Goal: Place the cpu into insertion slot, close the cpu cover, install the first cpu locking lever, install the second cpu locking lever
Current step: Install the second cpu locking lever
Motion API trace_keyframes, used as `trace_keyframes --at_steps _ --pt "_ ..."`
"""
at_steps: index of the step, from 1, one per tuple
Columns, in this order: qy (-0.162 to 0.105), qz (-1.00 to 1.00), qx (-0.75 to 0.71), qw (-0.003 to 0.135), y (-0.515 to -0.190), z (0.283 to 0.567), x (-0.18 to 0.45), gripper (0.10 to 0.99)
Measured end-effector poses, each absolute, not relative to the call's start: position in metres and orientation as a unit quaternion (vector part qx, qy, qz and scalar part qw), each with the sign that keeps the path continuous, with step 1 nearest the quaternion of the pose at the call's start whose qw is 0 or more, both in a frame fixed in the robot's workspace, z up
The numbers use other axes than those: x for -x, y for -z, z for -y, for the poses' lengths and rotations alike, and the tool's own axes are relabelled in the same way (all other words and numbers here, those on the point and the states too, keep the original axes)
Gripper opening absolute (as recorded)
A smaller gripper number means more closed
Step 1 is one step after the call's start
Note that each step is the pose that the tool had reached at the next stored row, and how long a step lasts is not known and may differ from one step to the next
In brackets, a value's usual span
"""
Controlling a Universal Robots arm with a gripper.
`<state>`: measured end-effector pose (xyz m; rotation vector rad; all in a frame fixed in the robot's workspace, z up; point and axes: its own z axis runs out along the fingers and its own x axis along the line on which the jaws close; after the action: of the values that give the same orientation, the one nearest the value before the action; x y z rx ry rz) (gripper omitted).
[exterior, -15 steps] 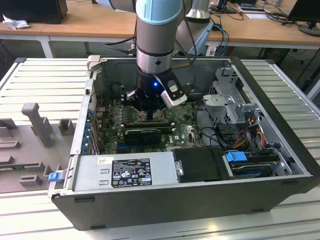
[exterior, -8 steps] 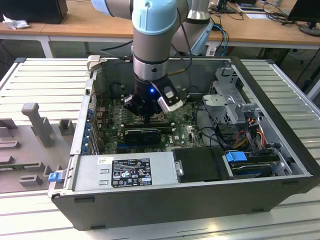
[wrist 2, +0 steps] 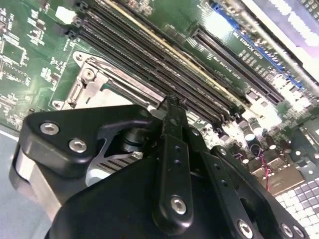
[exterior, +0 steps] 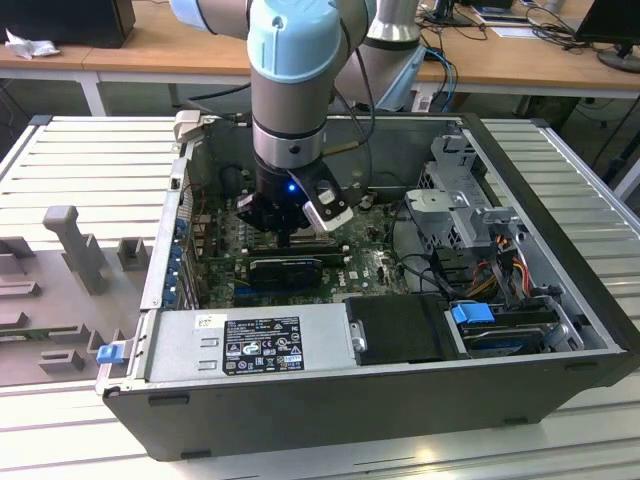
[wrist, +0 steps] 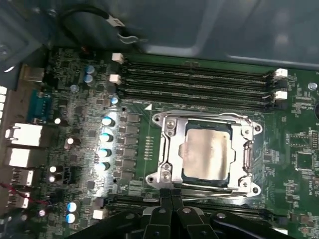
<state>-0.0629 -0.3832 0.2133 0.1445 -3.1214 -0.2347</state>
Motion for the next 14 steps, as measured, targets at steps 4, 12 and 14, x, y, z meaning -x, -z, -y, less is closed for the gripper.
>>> trace_keyframes --at_steps 4,12,14 --pt "0.089 0.995 -0.049 0.004 -0.213 0.388 0.069 0.106" --pt "0.117 0.992 -0.049 0.002 -0.207 0.4 0.072 0.106" --pt "0.123 0.991 -0.049 0.002 -0.206 0.4 0.073 0.106"
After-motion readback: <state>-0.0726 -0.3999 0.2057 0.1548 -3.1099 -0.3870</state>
